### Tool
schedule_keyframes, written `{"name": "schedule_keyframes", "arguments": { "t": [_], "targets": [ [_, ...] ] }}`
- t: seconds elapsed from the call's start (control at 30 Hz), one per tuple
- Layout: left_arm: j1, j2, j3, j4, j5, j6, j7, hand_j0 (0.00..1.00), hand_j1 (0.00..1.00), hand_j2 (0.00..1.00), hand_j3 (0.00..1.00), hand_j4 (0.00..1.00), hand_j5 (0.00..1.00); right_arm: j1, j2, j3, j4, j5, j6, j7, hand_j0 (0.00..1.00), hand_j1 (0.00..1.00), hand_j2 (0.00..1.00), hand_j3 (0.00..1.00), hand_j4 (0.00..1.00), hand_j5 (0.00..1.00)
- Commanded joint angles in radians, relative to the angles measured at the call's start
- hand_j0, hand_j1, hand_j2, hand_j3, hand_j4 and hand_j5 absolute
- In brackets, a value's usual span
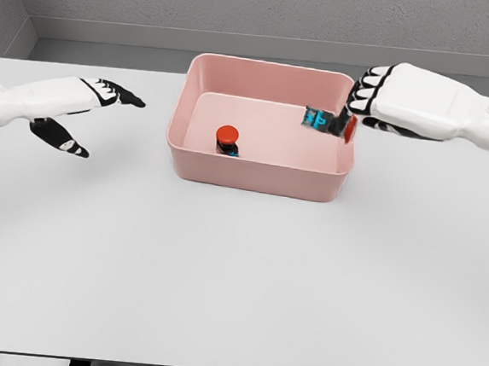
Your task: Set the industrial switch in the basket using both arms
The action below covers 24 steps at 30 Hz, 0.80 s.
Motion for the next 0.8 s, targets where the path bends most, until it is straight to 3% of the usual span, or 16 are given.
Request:
{"name": "schedule_keyframes", "arguments": {
  "t": [0.0, 0.13, 0.23, 0.3, 0.4, 0.5, 0.53, 0.63, 0.77],
  "targets": [
    [0.0, 0.0, 0.0, 0.003, 0.007, 0.001, 0.001, 1.0, 1.0, 1.0, 1.0, 1.0, 1.0, -0.002, 0.022, 0.023, 0.017, -0.004, 0.002, 0.0, 0.51, 0.51, 0.51, 0.51, 0.51, 0.51],
    [0.0, -0.002, -0.005, 0.0, 0.006, 0.001, 0.001, 1.0, 1.0, 1.0, 1.0, 1.0, 1.0, -0.015, 0.042, 0.031, 0.038, -0.004, 0.002, 0.0, 0.56, 0.56, 0.56, 0.56, 0.56, 0.56],
    [0.0, -0.002, -0.005, 0.0, 0.006, 0.001, 0.001, 1.0, 1.0, 1.0, 1.0, 1.0, 1.0, -0.015, 0.041, 0.021, 0.06, -0.006, 0.002, -0.003, 0.88, 0.88, 0.88, 0.88, 0.88, 0.88],
    [0.0, -0.002, -0.005, -0.001, 0.004, 0.001, -0.001, 1.0, 1.0, 1.0, 1.0, 1.0, 1.0, -0.009, 0.028, -0.011, 0.083, -0.006, 0.002, -0.008, 1.0, 1.0, 1.0, 1.0, 1.0, 1.0],
    [0.002, -0.002, -0.005, -0.004, 0.003, 0.001, -0.001, 1.0, 1.0, 1.0, 1.0, 1.0, 1.0, 0.086, -0.022, -0.14, 0.112, -0.01, 0.002, -0.012, 1.0, 1.0, 1.0, 1.0, 1.0, 1.0],
    [0.0, -0.002, -0.013, -0.006, 0.003, 0.001, -0.001, 1.0, 1.0, 1.0, 1.0, 1.0, 1.0, 0.218, -0.038, -0.281, 0.204, -0.058, 0.002, -0.017, 1.0, 1.0, 1.0, 1.0, 1.0, 1.0],
    [0.0, -0.002, -0.013, -0.006, 0.003, 0.001, -0.001, 1.0, 1.0, 1.0, 1.0, 1.0, 1.0, 0.235, -0.056, -0.292, 0.239, -0.092, 0.002, -0.017, 1.0, 1.0, 1.0, 1.0, 1.0, 1.0],
    [0.0, -0.002, -0.013, -0.006, 0.003, 0.001, -0.001, 1.0, 1.0, 1.0, 1.0, 1.0, 1.0, 0.252, -0.085, -0.295, 0.256, -0.144, 0.002, -0.017, 1.0, 1.0, 1.0, 1.0, 1.0, 1.0],
    [0.0, -0.003, -0.013, -0.006, 0.003, 0.001, -0.001, 1.0, 1.0, 1.0, 1.0, 1.0, 1.0, 0.301, -0.084, -0.284, 0.244, -0.142, 0.002, -0.017, 1.0, 1.0, 1.0, 1.0, 1.0, 1.0]
  ]
}}
